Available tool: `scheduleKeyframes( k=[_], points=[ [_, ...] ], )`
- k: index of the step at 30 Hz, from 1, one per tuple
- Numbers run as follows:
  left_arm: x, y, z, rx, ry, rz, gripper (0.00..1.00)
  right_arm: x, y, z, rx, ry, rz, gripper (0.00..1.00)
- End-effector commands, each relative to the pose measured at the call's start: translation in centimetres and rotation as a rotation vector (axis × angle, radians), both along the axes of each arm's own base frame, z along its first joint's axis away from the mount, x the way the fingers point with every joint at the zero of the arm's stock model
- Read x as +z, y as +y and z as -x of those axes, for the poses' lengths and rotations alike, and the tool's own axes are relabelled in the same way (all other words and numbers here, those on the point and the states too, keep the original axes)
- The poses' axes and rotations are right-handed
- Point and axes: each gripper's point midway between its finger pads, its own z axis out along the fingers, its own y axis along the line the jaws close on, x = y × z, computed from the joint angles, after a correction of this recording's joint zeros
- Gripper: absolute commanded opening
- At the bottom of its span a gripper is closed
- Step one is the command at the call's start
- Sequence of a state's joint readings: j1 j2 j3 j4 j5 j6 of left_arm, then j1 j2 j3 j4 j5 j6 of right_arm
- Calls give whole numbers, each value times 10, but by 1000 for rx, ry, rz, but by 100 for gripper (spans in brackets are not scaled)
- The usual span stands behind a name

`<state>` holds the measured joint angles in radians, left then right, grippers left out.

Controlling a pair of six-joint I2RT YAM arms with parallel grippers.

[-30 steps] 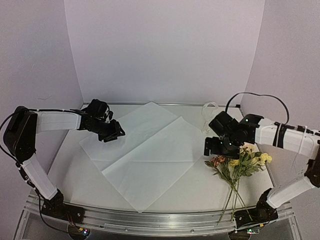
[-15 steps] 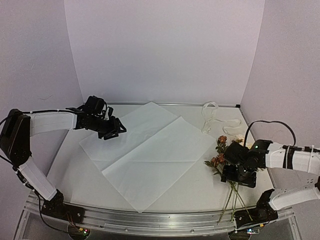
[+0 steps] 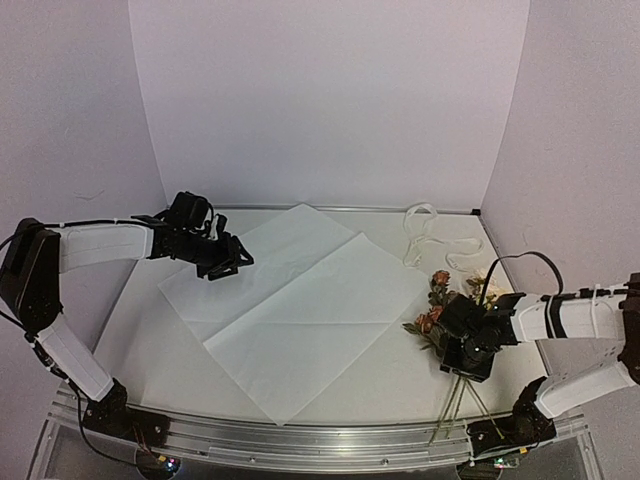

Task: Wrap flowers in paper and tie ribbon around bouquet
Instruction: Pick up the fake flower from the corner of the board, then place the fake flower on the flattened wrapping paper.

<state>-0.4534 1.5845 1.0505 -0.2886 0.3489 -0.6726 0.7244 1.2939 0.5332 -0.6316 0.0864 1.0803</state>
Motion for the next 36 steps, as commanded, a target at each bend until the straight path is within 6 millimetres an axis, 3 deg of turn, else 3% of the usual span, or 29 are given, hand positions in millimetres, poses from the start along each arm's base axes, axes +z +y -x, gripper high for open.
scheduleKeyframes(
  k=[1,6,12,15,18,25,30,36],
  points=[
    [12,-2,3,4,-16,31,52,-1,0,5,2,15,-18,32],
    [8,0,4,18,-2,27,52,28,-9,0,23,-37,19,3],
    [-1,2,4,31,20,15,52,97,-19,-17,50,-163,72,0],
    [-3,5,3,45,18,5,52,136,-8,-36,69,-250,39,0],
    [-3,4,1,51,19,8,53,172,12,-62,99,-316,13,0],
    [-4,-16,-8,8,3,90,52,218,78,-129,159,-419,-75,0],
    [-16,-45,-21,-14,29,140,47,237,131,-176,203,-485,-168,0],
    [-52,-74,-10,-50,106,154,39,240,195,-224,244,-531,-306,0]
  ],
)
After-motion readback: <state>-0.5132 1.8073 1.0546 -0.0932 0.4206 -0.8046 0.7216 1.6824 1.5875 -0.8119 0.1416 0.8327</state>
